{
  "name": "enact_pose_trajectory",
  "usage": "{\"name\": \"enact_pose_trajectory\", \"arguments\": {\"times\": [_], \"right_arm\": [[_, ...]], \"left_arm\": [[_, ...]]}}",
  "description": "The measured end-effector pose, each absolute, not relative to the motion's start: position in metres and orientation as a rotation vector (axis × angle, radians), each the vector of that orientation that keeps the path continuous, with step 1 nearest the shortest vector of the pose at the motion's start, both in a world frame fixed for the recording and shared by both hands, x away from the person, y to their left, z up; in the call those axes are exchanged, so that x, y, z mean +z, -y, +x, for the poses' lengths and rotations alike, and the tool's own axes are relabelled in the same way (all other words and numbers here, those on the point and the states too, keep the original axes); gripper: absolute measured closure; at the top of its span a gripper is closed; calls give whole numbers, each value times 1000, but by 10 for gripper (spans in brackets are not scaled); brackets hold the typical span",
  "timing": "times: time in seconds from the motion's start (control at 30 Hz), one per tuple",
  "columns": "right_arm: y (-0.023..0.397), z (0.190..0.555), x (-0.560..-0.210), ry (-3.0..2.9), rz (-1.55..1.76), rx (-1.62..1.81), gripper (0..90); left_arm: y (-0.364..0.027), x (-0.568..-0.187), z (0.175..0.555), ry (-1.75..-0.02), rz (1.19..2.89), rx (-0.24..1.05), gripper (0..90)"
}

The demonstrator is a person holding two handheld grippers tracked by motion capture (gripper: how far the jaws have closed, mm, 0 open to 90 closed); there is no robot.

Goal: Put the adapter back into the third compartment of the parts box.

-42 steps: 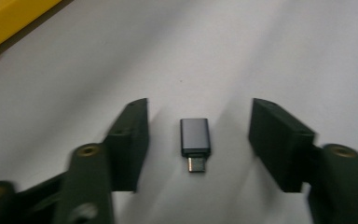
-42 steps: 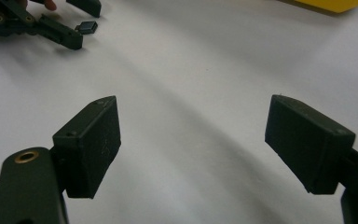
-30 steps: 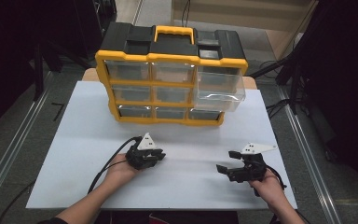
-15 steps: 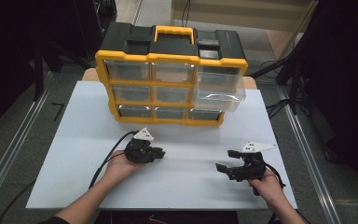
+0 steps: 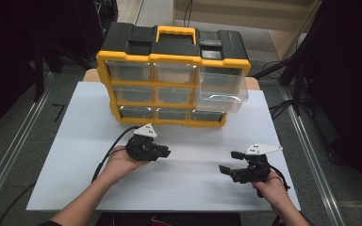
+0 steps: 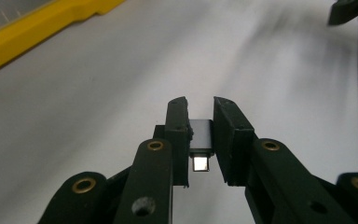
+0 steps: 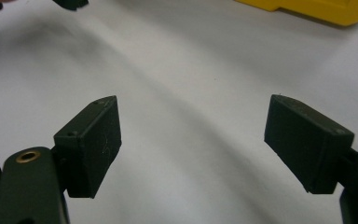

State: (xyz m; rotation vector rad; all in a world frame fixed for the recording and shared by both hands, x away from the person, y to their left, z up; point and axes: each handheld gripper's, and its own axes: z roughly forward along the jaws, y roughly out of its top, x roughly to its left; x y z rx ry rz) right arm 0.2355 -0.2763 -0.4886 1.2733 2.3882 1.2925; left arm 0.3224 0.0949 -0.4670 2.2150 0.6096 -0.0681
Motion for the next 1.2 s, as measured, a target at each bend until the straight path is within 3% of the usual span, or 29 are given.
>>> {"name": "enact_pose_trajectory", "arguments": {"times": [0.73, 1.2], "right_arm": [[274, 237, -490, -2400, 1279, 1287, 169], [277, 234, -490, -2388, 1285, 1301, 168]], "left_arm": [[-87, -435, 332, -421, 2250, -194, 778], [-74, -405, 340, -335, 2232, -198, 778]]}}
